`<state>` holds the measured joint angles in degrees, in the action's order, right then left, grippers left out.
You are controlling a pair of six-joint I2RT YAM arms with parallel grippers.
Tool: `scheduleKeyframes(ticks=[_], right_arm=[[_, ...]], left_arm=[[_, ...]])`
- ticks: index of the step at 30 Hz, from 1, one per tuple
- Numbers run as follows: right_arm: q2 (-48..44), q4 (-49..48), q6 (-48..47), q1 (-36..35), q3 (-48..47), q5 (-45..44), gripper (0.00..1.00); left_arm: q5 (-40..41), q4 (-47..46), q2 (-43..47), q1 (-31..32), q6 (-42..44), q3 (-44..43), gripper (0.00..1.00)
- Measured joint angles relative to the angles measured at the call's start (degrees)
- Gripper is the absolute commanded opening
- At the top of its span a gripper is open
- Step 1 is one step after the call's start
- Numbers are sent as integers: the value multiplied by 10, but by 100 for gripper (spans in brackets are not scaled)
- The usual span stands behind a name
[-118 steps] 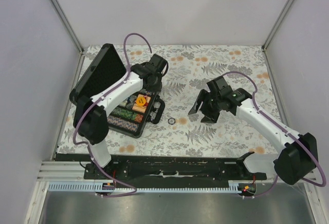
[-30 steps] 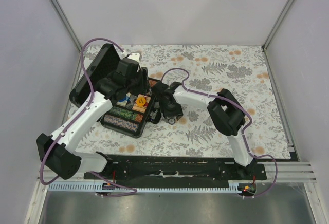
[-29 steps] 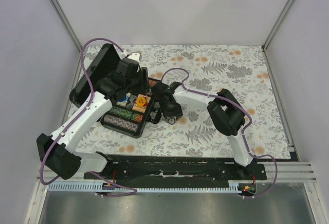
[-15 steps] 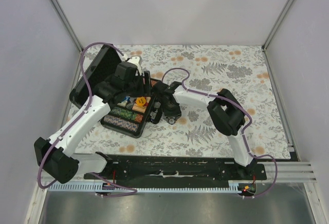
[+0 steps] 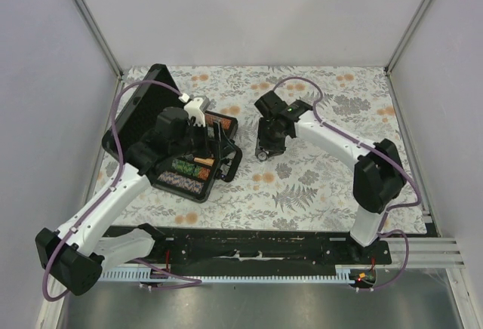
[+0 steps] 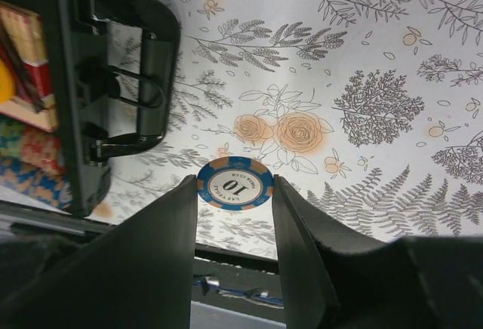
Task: Pack up texas hold em set
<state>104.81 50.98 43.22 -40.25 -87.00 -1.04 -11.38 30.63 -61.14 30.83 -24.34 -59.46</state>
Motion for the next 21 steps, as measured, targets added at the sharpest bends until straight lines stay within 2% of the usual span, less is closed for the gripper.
scheduleKeyframes(ticks=[5,10,16,21], right_arm=[[-45,-10,37,31,5,47,45],[-77,-27,87,37,13,97,45],[-102,-52,145,37,32,147,45],[-116,-71,181,38,43,171,45]], left_arm=[[-52,-54,1,2,-8,46,87],[-67,-123,-3,20,-47,92,81],[-35,-191,-32,76,-90,97,66],[17,-220,-49,95,-128,97,56]])
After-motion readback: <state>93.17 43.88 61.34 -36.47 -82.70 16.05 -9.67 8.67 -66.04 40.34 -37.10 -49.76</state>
